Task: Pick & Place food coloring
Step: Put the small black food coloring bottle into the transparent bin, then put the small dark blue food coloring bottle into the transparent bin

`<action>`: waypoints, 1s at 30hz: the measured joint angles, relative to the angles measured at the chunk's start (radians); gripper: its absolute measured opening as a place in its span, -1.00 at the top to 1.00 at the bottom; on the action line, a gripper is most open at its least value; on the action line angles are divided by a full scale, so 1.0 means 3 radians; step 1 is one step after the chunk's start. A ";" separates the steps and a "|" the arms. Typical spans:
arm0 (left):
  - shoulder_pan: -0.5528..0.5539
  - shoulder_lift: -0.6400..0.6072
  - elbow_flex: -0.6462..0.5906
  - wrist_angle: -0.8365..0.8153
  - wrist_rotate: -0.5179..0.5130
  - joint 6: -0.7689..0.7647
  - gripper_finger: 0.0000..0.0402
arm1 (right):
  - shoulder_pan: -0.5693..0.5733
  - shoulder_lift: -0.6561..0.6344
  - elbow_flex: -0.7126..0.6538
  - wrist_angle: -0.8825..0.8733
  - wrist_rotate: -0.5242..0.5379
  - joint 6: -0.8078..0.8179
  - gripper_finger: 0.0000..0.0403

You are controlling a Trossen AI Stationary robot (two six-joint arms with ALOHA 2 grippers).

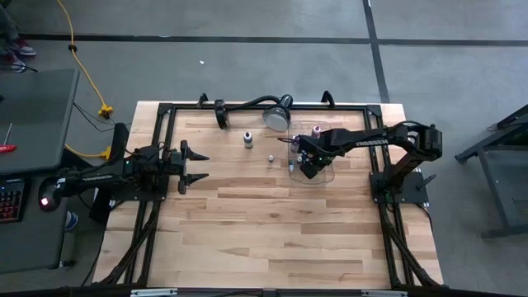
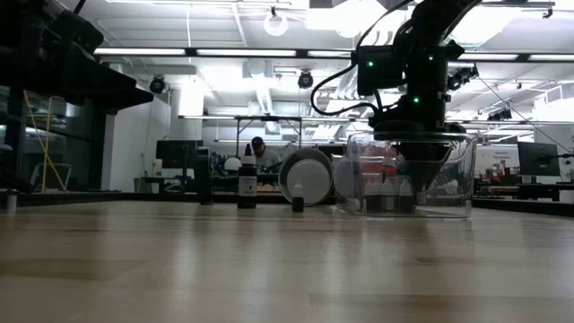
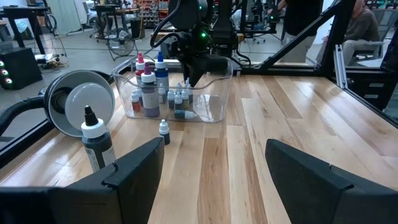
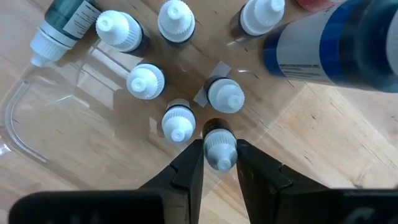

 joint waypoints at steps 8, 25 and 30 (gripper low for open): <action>0.0000 0.0000 0.0000 -0.0001 0.0000 0.0000 -0.38 | 0.0000 0.0000 0.0001 0.0000 0.0009 -0.0021 0.51; 0.0000 0.0000 -0.0001 -0.0001 0.0000 0.0000 -0.38 | 0.0000 -0.0053 0.0046 -0.0053 0.0072 -0.0123 0.13; 0.0000 0.0000 0.0000 -0.0001 0.0000 0.0000 -0.38 | 0.0000 -0.0182 0.0192 -0.0236 0.0070 -0.0245 0.07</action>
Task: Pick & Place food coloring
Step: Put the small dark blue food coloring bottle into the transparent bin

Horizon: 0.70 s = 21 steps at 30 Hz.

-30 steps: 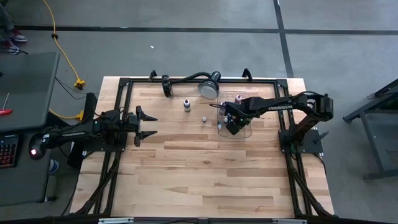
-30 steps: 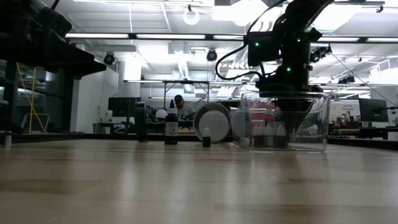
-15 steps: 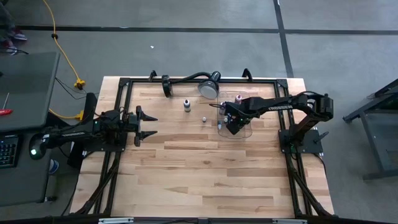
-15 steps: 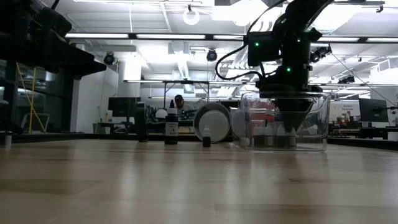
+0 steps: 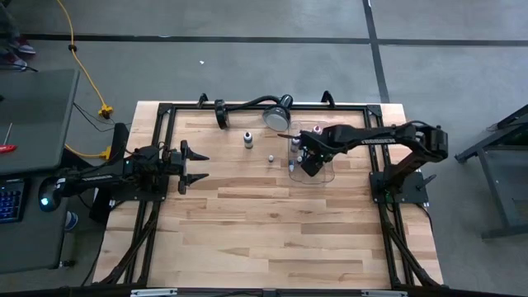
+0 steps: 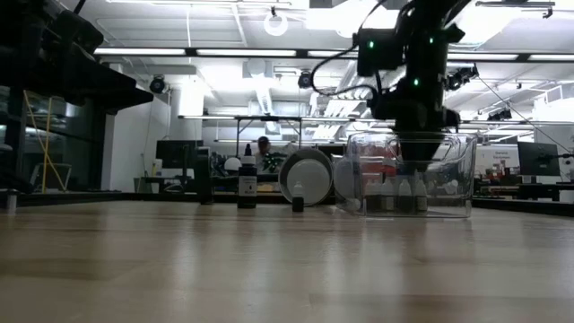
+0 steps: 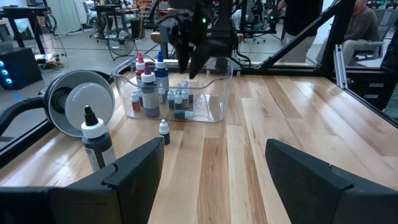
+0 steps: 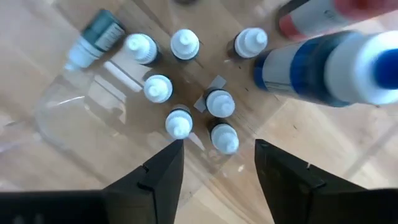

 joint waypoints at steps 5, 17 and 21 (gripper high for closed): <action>0.0000 0.0000 0.0000 0.0000 0.0000 0.0000 -0.38 | 0.0000 -0.0188 0.0205 -0.0177 0.0004 -0.0159 0.06; 0.0000 0.0000 0.0000 0.0001 0.0000 -0.0001 -0.38 | 0.0121 -0.0248 0.1099 -0.0228 -0.0036 -0.1038 0.06; 0.0000 0.0000 0.0000 0.0001 0.0000 0.0000 -0.38 | 0.0141 -0.0196 0.1409 -0.0273 -0.0037 -0.1151 0.06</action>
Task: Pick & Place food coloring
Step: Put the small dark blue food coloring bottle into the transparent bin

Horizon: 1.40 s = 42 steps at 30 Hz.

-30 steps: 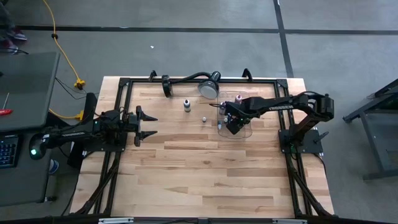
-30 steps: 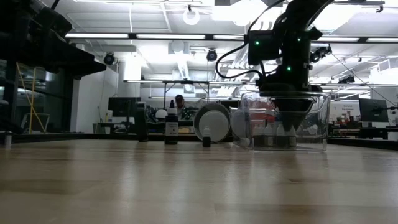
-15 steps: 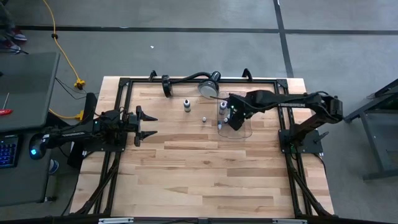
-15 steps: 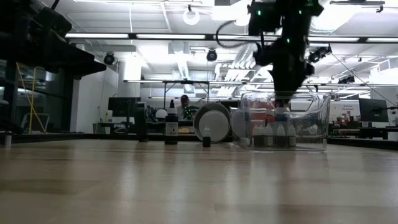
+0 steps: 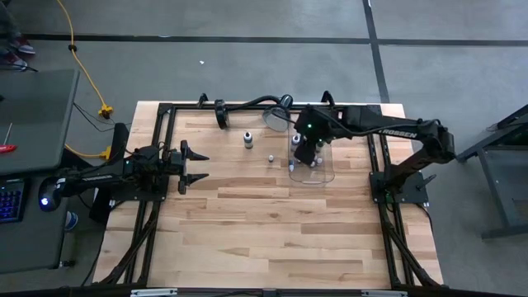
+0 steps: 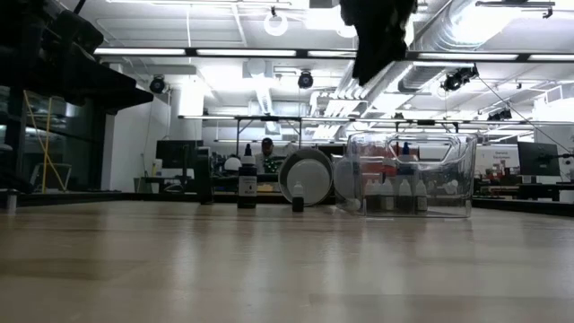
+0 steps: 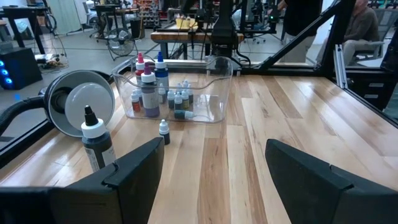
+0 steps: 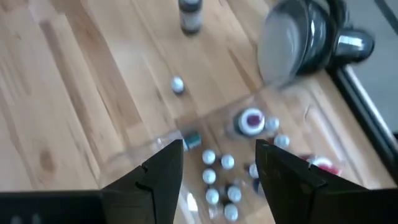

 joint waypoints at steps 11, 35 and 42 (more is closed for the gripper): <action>0.0001 0.0000 0.0000 0.0000 0.0000 0.0001 -0.38 | 0.0020 0.0641 0.1080 -0.0486 -0.0089 -0.0433 0.06; 0.0001 0.0000 -0.0001 0.0000 0.0000 0.0001 -0.38 | 0.0037 0.1709 0.1634 -0.0479 -0.0559 -0.0919 0.06; 0.0000 0.0000 0.0000 -0.0001 0.0000 0.0000 -0.38 | 0.0057 0.1867 0.1634 -0.0472 -0.0518 -0.0860 0.06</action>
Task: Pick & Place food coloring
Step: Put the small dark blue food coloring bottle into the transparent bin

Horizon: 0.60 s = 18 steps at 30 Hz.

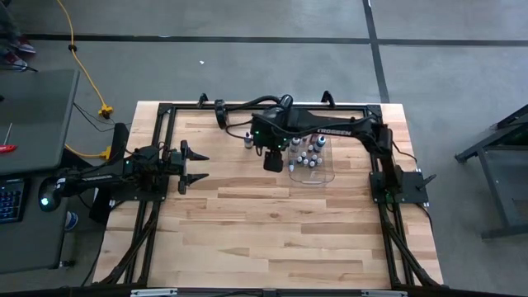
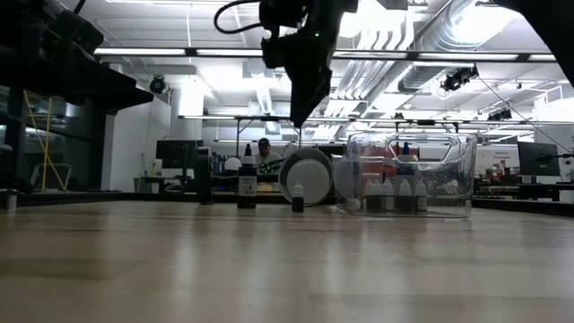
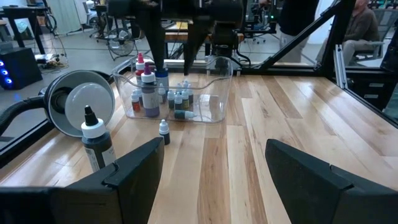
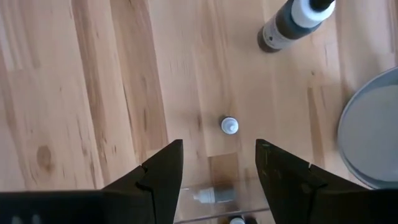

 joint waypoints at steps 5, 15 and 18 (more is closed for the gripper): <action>0.0000 0.0001 -0.0001 0.0001 0.0000 0.0001 -0.38 | 0.0000 0.0102 0.0000 -0.0003 -0.0005 0.0107 0.06; 0.0001 0.0001 0.0000 0.0001 0.0000 0.0001 -0.38 | -0.0135 0.0210 -0.0001 0.0024 0.0092 0.1256 0.06; 0.0001 0.0000 0.0000 0.0000 0.0000 0.0000 -0.38 | -0.0166 0.0257 -0.0002 0.0041 0.0072 0.1466 0.06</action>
